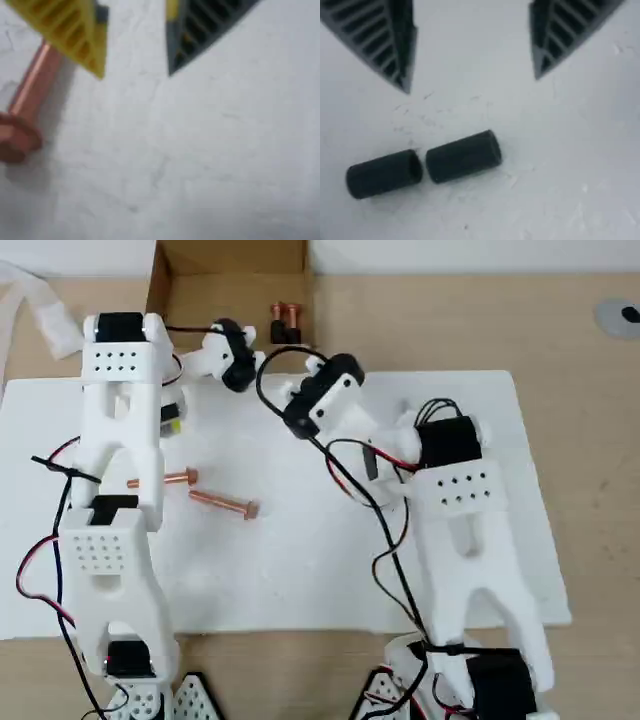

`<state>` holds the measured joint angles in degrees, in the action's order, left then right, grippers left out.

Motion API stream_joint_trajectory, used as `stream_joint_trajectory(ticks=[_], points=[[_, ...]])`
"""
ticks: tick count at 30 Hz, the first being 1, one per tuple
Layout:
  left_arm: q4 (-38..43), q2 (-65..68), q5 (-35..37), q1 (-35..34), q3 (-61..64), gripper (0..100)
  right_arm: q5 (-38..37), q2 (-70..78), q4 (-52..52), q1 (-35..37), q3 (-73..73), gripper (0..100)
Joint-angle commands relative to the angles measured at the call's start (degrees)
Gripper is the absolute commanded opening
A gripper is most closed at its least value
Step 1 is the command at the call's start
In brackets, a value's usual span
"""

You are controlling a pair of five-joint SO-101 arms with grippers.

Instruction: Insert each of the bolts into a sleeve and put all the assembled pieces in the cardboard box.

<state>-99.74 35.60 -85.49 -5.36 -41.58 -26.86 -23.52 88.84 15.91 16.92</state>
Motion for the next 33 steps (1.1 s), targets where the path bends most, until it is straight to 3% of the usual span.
stream_joint_trajectory(ticks=[1,12,20,33], points=[[-0.79,-3.91,-2.64,-0.88,6.77,9,0.44,-1.98,-1.05,-0.84,0.84,19.2],[-0.79,-16.48,-2.9,-0.79,23.82,9,0.26,-1.98,-2.73,-0.84,1.27,19.2],[-0.09,-17.8,-4.66,-0.88,29.27,9,0.26,-1.98,-3.6,-0.84,1.27,19.2],[13.36,-17.71,-4.4,0.62,40.44,9,0.26,-1.98,-3.87,-0.84,1.27,19.2]])
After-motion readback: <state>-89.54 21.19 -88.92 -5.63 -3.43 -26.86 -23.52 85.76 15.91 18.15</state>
